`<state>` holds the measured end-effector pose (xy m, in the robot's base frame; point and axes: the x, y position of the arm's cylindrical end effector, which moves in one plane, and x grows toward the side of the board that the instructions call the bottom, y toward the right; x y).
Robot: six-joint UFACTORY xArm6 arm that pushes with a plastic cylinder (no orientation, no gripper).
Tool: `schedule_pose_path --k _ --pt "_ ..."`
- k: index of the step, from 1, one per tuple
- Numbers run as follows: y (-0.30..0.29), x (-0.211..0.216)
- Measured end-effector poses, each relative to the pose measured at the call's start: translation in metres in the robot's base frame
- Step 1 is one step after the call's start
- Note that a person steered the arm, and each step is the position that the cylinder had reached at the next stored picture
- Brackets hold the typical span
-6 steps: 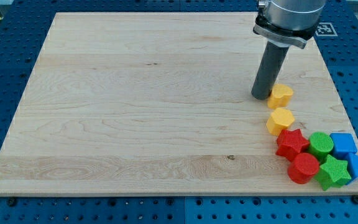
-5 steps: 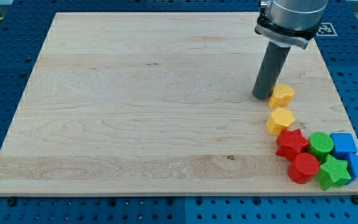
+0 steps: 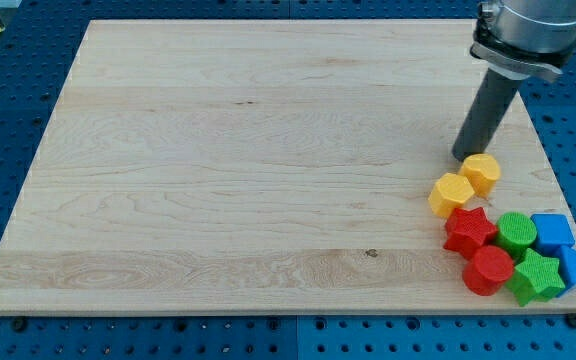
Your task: Slide the yellow heart into the right side of the yellow hexagon
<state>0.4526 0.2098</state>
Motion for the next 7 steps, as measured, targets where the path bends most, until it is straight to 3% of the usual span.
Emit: schedule_pose_path --k 2,4,7 --pt "0.024 0.009" --pt "-0.004 0.019" --pt "0.01 0.028"
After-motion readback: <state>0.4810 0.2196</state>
